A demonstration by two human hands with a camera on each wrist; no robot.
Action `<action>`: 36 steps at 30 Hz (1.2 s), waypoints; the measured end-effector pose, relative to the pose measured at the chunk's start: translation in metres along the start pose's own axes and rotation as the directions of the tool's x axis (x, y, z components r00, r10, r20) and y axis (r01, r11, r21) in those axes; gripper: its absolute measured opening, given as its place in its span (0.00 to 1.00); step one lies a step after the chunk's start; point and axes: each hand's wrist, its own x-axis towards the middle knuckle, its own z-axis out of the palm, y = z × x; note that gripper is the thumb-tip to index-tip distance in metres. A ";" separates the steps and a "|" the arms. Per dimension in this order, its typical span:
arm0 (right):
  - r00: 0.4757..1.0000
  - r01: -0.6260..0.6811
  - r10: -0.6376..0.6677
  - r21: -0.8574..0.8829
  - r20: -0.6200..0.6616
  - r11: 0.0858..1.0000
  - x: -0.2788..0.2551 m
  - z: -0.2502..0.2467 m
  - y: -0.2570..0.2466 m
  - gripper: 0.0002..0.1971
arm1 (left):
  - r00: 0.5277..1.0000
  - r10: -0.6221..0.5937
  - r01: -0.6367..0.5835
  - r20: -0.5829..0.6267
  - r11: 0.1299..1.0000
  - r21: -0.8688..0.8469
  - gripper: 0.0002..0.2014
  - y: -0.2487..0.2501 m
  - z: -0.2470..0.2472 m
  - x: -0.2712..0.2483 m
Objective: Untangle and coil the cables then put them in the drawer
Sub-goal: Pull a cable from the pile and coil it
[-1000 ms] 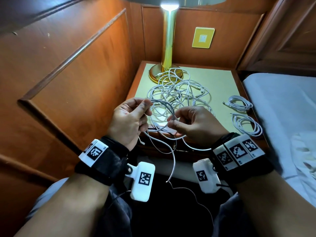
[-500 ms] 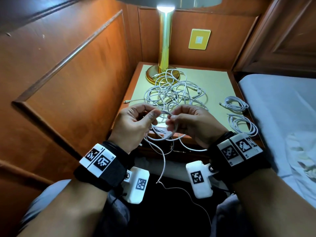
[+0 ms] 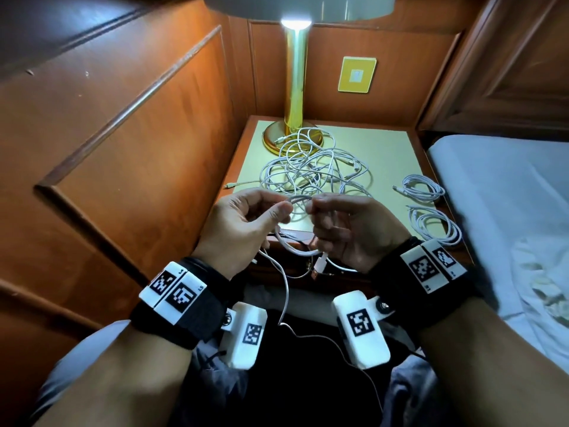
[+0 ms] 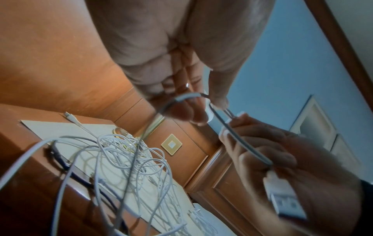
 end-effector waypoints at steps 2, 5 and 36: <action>1.000 -0.015 0.016 0.124 -0.005 0.992 -0.003 -0.004 -0.005 0.06 | 0.995 -0.057 0.057 0.081 0.998 0.008 0.05 0.000 -0.002 -0.003; 0.999 0.011 0.001 0.224 -0.050 0.974 -0.006 -0.011 -0.011 0.09 | 0.992 -0.091 0.086 0.092 0.995 0.058 0.03 -0.001 -0.007 -0.002; 0.995 0.018 -0.061 -0.456 -0.079 0.890 -0.021 -0.011 0.006 0.19 | 0.995 0.102 -0.102 0.004 0.986 0.129 0.14 -0.022 0.019 -0.014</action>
